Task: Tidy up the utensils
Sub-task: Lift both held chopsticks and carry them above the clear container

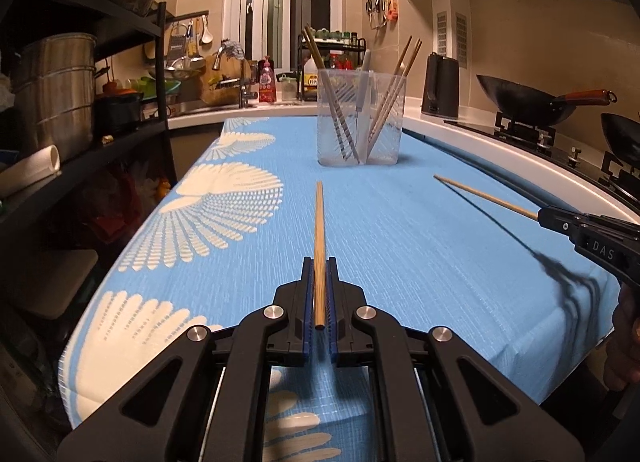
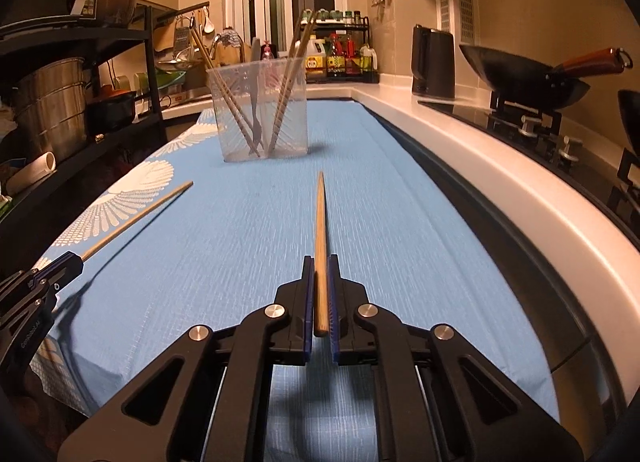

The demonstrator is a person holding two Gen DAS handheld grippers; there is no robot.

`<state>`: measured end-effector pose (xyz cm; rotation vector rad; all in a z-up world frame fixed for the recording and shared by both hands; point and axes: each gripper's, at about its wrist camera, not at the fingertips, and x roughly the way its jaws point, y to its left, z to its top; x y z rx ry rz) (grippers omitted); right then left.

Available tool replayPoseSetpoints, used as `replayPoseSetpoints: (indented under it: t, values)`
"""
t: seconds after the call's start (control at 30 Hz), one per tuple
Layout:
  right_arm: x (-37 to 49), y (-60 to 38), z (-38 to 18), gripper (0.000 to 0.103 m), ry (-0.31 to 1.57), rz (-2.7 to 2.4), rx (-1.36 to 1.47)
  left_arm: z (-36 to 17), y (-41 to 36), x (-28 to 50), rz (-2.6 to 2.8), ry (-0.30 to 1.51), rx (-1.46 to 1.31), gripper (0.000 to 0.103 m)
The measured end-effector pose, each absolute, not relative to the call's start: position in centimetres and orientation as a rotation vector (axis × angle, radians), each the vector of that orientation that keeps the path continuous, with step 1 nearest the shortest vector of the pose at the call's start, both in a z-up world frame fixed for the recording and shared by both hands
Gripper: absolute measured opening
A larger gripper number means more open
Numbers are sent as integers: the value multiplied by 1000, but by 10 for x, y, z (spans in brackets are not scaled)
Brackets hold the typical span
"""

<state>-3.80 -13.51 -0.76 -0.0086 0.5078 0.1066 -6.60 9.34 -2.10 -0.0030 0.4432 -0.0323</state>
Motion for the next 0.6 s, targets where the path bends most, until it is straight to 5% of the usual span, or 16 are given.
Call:
replayPoseSetpoints:
  t: [0.6]
  values:
    - [-65, -129, 99, 7, 347, 149, -36, 71, 104, -87, -68, 275, 20, 6]
